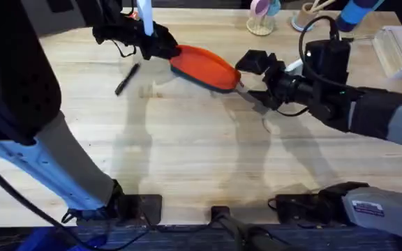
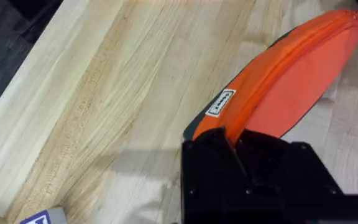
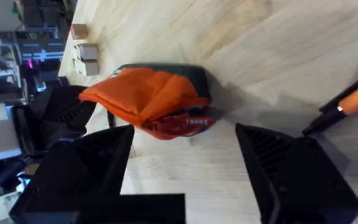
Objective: Unzip the bag, pick up the pens from the table one at a time and place them inside, then zip the bag closed.
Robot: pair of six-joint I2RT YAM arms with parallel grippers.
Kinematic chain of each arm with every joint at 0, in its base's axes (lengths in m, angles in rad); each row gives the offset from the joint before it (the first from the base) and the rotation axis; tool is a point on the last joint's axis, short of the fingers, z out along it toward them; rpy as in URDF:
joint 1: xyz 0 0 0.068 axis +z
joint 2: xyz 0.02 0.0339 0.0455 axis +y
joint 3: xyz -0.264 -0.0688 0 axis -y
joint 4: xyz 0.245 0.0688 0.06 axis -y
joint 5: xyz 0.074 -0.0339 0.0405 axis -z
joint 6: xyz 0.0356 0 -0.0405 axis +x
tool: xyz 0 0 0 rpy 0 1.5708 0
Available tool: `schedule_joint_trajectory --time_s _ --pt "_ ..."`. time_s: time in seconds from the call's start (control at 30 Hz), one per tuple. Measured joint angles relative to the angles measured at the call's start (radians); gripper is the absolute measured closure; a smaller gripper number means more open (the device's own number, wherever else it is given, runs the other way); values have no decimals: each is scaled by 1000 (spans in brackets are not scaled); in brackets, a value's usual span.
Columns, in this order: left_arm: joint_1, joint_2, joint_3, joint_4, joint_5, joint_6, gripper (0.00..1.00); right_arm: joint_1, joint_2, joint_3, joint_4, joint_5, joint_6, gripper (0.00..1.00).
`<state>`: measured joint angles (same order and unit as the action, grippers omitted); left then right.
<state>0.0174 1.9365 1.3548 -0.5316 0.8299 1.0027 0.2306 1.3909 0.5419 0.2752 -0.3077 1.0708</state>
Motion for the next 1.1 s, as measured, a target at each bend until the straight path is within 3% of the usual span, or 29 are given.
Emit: schedule_joint_trajectory --time_s 0.53,0.8,0.83,0.93,1.1 --pt "0 0 0 0 0 0 958 44 30 0 42 12 45 7" --pt "0 0 0 0 -4 0 958 44 30 0 50 31 64 142" --pt "0 0 0 0 -4 0 958 44 30 0 60 32 67 230" --pt "0 0 0 0 -4 0 958 44 30 0 62 39 78 339" --pt "0 0 0 0 -4 0 958 48 30 0 68 51 101 374"
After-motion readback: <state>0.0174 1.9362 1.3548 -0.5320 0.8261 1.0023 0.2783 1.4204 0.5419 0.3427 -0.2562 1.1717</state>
